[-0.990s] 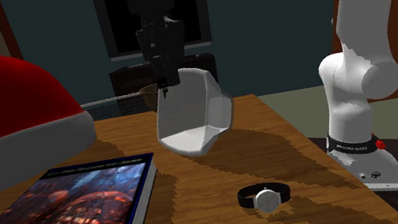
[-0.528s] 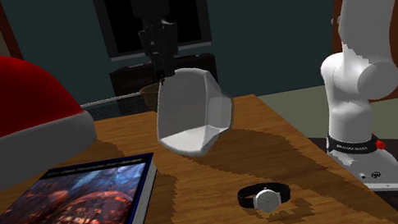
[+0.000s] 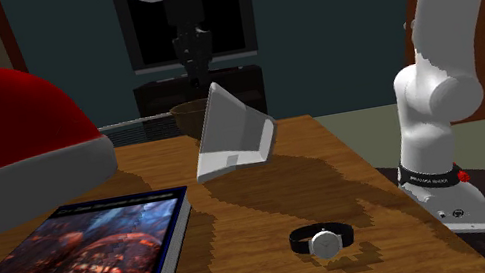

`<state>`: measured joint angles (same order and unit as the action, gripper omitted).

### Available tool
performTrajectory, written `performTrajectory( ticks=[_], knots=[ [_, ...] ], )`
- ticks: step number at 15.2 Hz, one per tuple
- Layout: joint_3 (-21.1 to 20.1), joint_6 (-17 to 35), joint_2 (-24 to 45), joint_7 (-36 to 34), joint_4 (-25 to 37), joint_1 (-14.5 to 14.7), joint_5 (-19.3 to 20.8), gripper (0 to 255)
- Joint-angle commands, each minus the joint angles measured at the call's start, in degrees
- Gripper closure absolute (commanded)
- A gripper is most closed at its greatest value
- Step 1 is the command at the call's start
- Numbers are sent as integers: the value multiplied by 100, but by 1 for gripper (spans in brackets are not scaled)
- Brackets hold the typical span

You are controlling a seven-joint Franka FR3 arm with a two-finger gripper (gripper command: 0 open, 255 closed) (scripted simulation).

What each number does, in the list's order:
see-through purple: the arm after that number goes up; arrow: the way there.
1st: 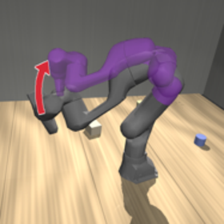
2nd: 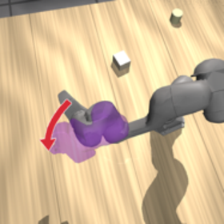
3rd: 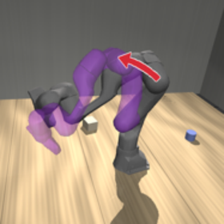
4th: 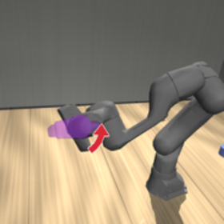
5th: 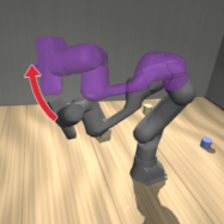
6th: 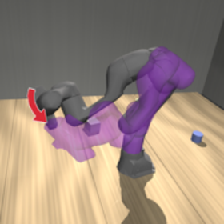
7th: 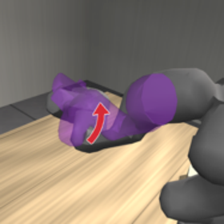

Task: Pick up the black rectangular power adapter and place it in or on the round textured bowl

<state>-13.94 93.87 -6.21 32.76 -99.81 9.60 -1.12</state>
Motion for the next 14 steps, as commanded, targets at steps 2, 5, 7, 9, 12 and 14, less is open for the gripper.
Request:
performTrajectory(
  ticks=[2,5,7,9,12,14],
  knots=[
    [228,-39,124,418,157,-189,49,255],
    [434,-78,301,793,369,-364,95,255],
    [563,-112,447,1038,548,-482,123,255],
    [686,-154,616,1278,758,-600,146,255],
    [860,-236,913,1630,1138,-778,173,255],
    [982,-318,1175,1891,1483,-915,185,255]
  ],
)
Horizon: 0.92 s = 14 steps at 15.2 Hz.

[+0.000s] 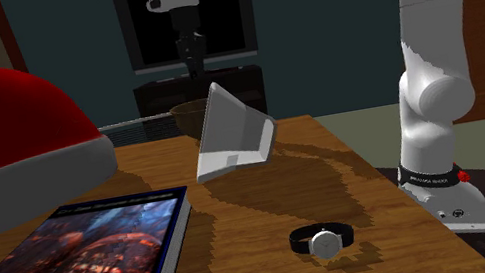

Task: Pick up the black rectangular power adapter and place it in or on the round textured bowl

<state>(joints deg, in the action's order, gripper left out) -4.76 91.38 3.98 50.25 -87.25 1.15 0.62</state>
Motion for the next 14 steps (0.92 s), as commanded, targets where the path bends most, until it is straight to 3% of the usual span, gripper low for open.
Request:
performTrajectory(
  ticks=[1,14],
  knots=[
    [64,16,136,143,121,-73,9,255],
    [68,1060,7,143,-1050,-81,1,255]
  ],
)
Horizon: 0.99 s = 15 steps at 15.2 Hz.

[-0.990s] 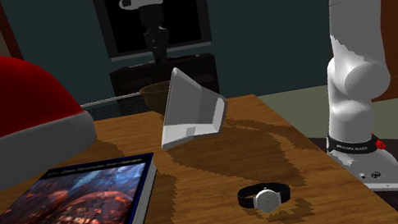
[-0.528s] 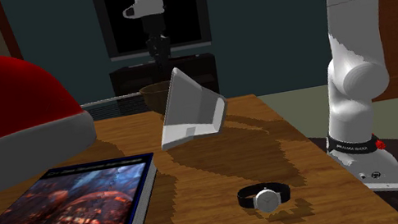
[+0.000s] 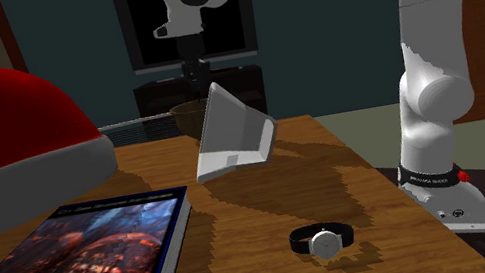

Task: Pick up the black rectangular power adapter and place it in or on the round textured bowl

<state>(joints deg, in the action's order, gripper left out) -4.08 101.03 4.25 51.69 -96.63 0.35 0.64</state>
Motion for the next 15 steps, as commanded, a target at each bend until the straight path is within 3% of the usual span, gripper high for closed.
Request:
performTrajectory(
  ticks=[1,9,10,15],
  knots=[
    [0,171,-21,-1,-189,-1,-1,255],
    [0,195,-19,-2,-212,-1,-1,255],
    [0,195,-19,-2,-212,-1,-1,0],
    [0,195,-19,-2,-212,-1,-1,0]
  ],
)
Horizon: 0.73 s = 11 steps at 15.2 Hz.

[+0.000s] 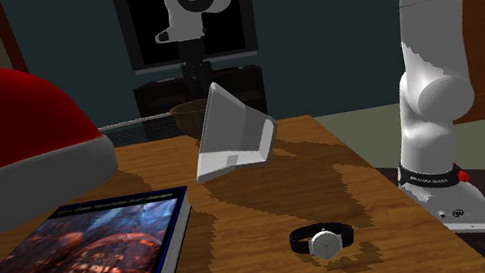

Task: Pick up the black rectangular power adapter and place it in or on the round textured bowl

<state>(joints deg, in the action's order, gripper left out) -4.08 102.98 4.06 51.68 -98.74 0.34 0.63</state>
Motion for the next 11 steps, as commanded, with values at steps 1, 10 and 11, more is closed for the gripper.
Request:
performTrajectory(
  ticks=[1,10,11],
  knots=[
    [-1,-191,-1,0,191,1,0,0],
    [-4,-742,46,-1,788,5,2,0],
    [-4,-742,46,-1,788,5,2,0]
  ],
)
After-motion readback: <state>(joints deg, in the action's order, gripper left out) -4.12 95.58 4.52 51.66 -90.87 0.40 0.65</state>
